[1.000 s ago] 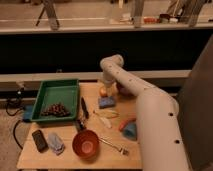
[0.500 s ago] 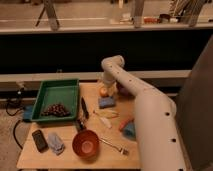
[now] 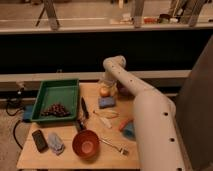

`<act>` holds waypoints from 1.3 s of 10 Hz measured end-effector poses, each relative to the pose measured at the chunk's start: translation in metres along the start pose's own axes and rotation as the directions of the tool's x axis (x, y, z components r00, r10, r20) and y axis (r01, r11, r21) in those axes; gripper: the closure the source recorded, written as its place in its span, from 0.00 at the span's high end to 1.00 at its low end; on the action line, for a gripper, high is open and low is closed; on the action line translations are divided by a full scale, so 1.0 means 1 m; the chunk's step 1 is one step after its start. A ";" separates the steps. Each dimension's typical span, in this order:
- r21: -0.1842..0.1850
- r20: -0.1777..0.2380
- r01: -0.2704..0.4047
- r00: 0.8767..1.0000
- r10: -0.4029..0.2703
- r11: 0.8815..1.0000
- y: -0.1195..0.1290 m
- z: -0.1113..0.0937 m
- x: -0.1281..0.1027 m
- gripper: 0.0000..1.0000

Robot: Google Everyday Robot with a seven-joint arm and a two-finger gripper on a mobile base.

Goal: Place apple in red bowl

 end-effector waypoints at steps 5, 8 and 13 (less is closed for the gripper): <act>-0.004 0.009 0.113 0.994 -0.113 0.994 0.002 0.011 0.000 0.80; -0.012 0.010 0.135 0.991 -0.134 0.991 0.003 0.016 -0.002 0.80; -0.024 0.016 0.196 0.981 -0.195 0.980 0.003 0.018 -0.017 0.80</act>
